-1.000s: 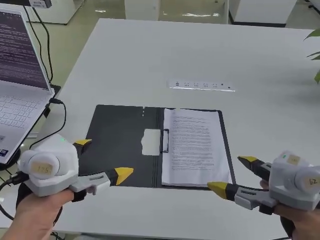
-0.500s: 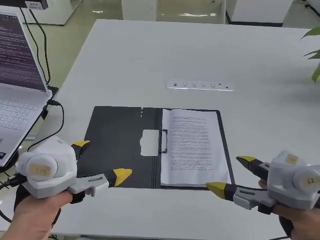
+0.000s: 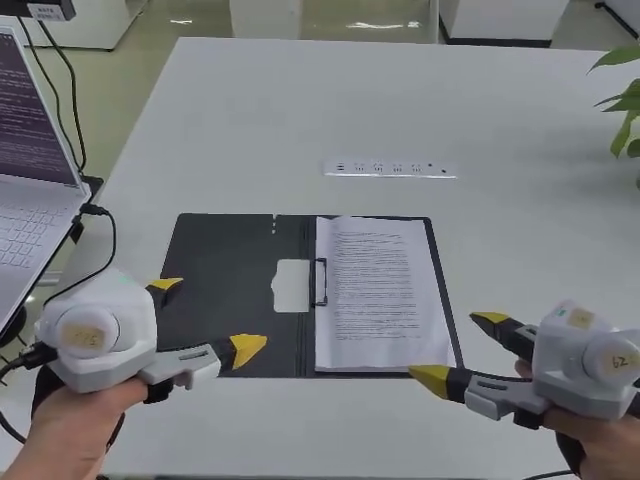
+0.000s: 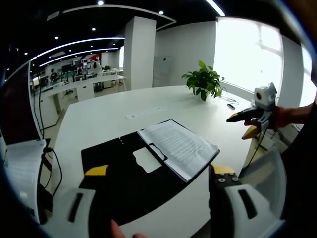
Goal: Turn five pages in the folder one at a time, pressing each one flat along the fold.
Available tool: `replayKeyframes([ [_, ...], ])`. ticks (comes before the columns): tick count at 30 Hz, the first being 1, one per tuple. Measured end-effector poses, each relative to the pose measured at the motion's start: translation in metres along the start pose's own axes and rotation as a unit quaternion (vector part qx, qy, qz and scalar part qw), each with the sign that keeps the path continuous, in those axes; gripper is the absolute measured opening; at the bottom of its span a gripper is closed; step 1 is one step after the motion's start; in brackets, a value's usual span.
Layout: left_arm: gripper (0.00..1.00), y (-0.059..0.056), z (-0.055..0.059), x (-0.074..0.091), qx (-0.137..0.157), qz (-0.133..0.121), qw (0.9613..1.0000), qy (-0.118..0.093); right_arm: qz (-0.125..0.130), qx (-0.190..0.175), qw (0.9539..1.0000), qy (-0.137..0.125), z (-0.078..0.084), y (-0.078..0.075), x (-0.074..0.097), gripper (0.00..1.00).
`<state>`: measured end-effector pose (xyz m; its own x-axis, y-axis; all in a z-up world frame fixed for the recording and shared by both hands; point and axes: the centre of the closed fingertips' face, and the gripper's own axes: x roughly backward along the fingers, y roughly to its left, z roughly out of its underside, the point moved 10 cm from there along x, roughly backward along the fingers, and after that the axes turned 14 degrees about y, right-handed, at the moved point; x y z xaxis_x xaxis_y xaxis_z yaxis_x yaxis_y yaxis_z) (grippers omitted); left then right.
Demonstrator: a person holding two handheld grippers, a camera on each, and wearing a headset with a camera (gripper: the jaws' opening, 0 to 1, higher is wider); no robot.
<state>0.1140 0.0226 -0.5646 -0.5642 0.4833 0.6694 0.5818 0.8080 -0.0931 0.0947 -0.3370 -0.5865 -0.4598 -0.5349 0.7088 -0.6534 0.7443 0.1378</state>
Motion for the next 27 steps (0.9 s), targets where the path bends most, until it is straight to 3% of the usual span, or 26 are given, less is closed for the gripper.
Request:
replayKeyframes([
  [10, 0.80, -0.004, -0.011, -0.019, -0.014, 0.019, 0.9997, 0.000, 0.004, -0.003, 1.0000, 0.005, 0.001, 0.000, 0.000, 0.73],
  [27, 0.79, -0.025, -0.040, -0.057, -0.049, 0.068, 0.9965, 0.002, 0.009, -0.013, 0.9999, 0.006, 0.003, 0.002, 0.002, 0.72],
])
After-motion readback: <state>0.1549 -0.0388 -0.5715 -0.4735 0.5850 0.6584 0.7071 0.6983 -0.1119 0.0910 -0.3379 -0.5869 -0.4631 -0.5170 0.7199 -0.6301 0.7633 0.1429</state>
